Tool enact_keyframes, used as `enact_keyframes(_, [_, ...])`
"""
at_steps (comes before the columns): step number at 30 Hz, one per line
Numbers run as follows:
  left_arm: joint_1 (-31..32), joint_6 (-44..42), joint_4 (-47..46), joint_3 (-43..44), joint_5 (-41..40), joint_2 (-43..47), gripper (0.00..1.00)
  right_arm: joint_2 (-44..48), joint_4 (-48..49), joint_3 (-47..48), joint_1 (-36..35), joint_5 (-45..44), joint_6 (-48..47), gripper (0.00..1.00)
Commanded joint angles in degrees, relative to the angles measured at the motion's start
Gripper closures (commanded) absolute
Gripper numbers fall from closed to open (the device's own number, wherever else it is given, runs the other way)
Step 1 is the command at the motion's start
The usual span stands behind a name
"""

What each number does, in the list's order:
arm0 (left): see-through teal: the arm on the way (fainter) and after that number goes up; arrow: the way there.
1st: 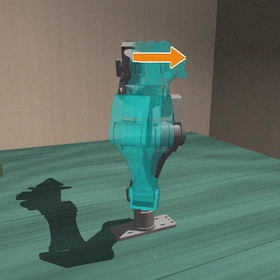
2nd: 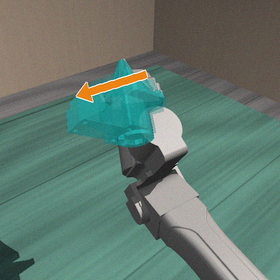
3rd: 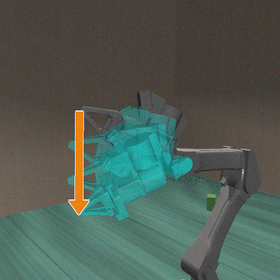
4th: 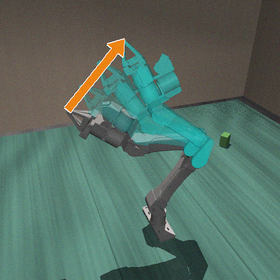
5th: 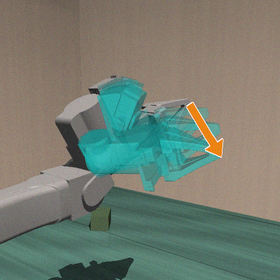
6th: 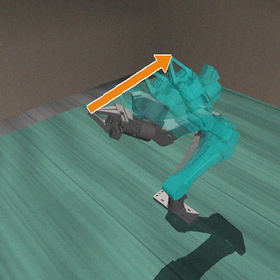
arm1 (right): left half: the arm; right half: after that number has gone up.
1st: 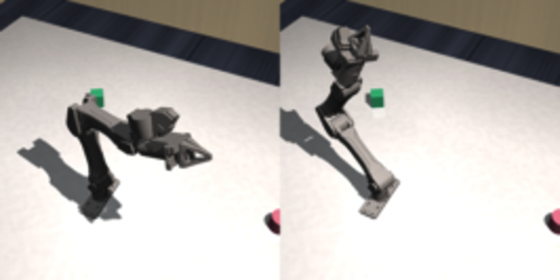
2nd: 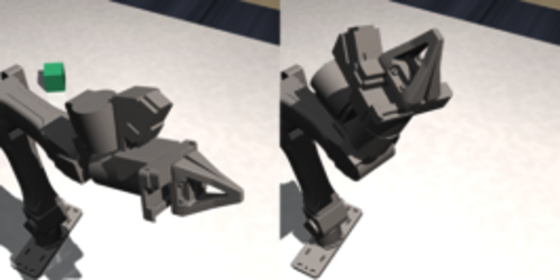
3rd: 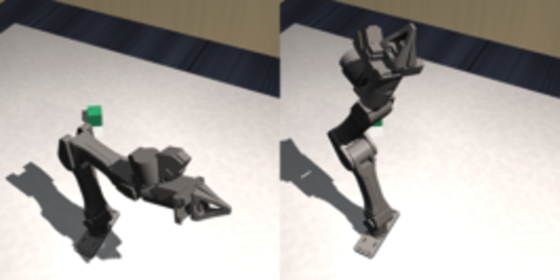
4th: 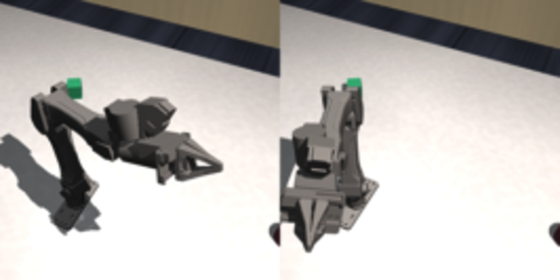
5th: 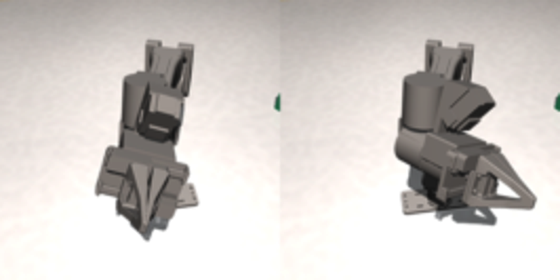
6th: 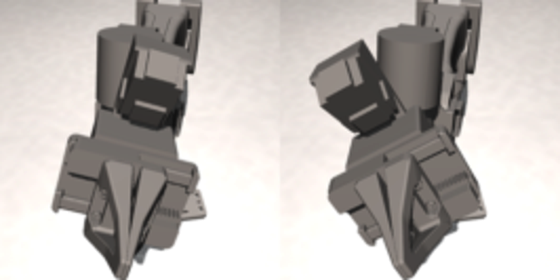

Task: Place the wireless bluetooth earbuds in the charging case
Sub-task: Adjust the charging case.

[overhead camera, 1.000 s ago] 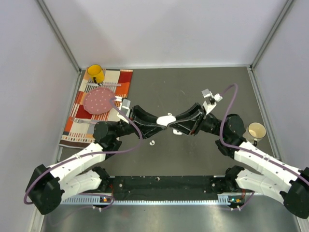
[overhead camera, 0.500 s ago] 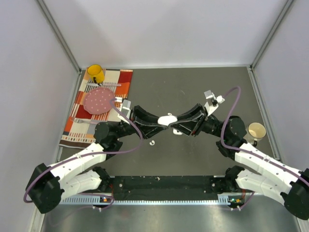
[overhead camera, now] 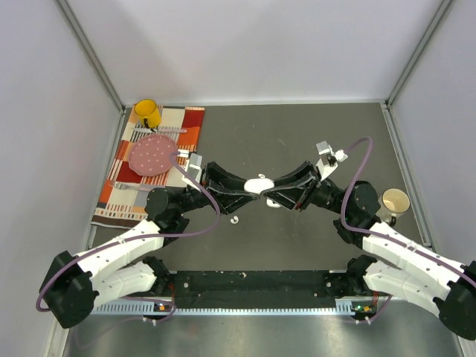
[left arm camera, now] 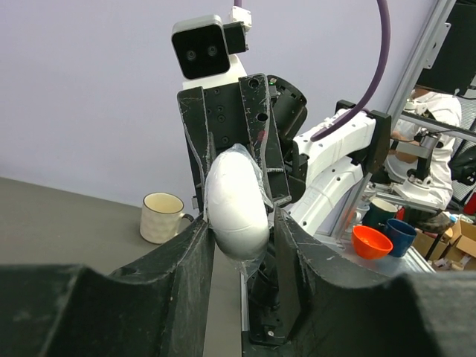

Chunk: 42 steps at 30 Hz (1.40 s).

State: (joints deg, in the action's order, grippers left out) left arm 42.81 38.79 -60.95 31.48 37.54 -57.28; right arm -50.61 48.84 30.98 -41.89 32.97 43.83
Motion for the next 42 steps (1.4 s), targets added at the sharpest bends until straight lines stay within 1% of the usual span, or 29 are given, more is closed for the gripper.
enact_keyframes(1, [0.44, -1.08, -3.30, 0.77, -1.15, 1.99, 0.58, 0.95, -0.59, -0.66, -0.12, -1.86, -2.35, 0.98])
enact_keyframes(5, [0.43, -0.91, -3.04, 0.86, -1.07, 1.73, 0.64, 0.78, -0.24, -0.75, -0.21, -1.42, -2.35, 0.98])
enact_keyframes(6, [0.44, -0.90, -3.04, 1.03, -0.80, 1.64, 0.70, 0.78, -0.15, -0.75, -0.21, -1.24, -2.18, 0.98])
enact_keyframes(8, [0.52, -0.82, -3.12, 1.21, -0.63, 0.94, 0.77, 0.43, -0.06, -0.49, -0.21, -0.63, -2.09, 0.97])
enact_keyframes(9, [0.52, -0.82, -3.04, 1.38, -0.45, 0.85, 0.82, 0.25, -0.06, -0.40, -0.12, -0.37, -1.83, 0.96])
enact_keyframes(10, [0.52, -0.99, -3.12, 1.56, -0.54, 0.50, 0.93, 0.07, -0.06, -0.22, -0.21, -0.10, -1.65, 0.94])
enact_keyframes(11, [0.61, -1.34, -3.21, 1.47, -0.54, 0.41, 0.98, -0.10, -0.06, -0.13, -0.21, 0.16, -1.47, 0.91])
enact_keyframes(12, [0.61, -1.69, -3.04, 1.56, -0.62, 0.41, 1.00, -0.19, -0.41, -0.05, -0.21, 0.25, -0.95, 0.79])
enact_keyframes(14, [0.70, -2.92, -2.86, 1.21, -0.97, 0.85, 1.00, -0.37, -1.02, 0.31, -0.12, 0.08, -0.68, 0.65])
enact_keyframes(15, [0.79, -3.36, -2.25, 0.86, -1.50, 1.11, 1.00, -0.37, -1.46, 0.57, -0.04, -0.10, -0.42, 0.50])
enact_keyframes(17, [0.79, -5.73, -1.28, 0.16, -1.85, 2.25, 1.00, 0.24, -6.54, 2.15, -0.21, -2.45, 1.07, 0.30])
enact_keyframes(18, [0.79, -6.70, 0.20, -0.11, -2.46, 3.47, 1.00, 0.51, -8.30, 2.85, -0.21, -3.26, 1.43, 0.22])
enact_keyframes(20, [0.79, -10.38, 3.45, -0.63, -3.35, 5.06, 1.00, 1.30, -14.19, 5.22, -0.21, -5.71, 1.87, 0.16])
enact_keyframes(21, [0.87, -11.96, 8.08, -0.64, -4.22, 6.90, 1.00, 2.09, -17.08, 6.27, -0.12, -6.77, 1.96, 0.13])
enact_keyframes(22, [0.79, -15.11, 10.56, -0.64, -4.75, 7.87, 1.00, 2.36, -21.98, 8.55, -0.21, -7.65, 2.04, 0.11])
enact_keyframes(24, [0.87, -18.64, 15.83, -0.55, -6.15, 10.59, 1.00, 2.97, -25.88, 11.54, -0.21, -9.23, 2.31, 0.10])
enact_keyframes(25, [0.87, -22.05, 20.38, -0.55, -7.21, 11.30, 1.00, 3.06, -28.95, 12.34, -0.21, -9.94, 2.92, 0.09])
enact_keyframes(28, [0.79, -27.77, 28.04, -0.37, -8.97, 14.29, 1.00, 3.06, -30.12, 14.37, -0.21, -10.21, 6.60, 0.09])
enact_keyframes(31, [0.79, -31.04, 32.01, -0.20, -10.11, 16.23, 1.00, 1.66, -31.69, 16.03, -0.04, -9.68, 11.44, 0.09])
enact_keyframes(34, [0.79, -31.93, 32.65, -0.20, -10.21, 17.20, 1.00, -1.32, -36.69, 19.54, -0.04, -7.84, 14.43, 0.10])
enact_keyframes(35, [0.79, -31.84, 32.47, -0.20, -10.21, 17.20, 1.00, -2.20, -40.10, 20.51, -0.21, -6.88, 15.31, 0.11])
enact_keyframes(39, [0.87, -32.02, 31.68, -0.28, -10.12, 17.55, 1.00, -4.93, -43.64, 23.15, -0.21, -5.02, 17.33, 0.12])
enact_keyframes(42, [0.87, -32.19, 30.98, -0.28, -10.55, 17.72, 1.00, -6.16, -44.18, 23.16, -0.21, -4.58, 19.44, 0.12])
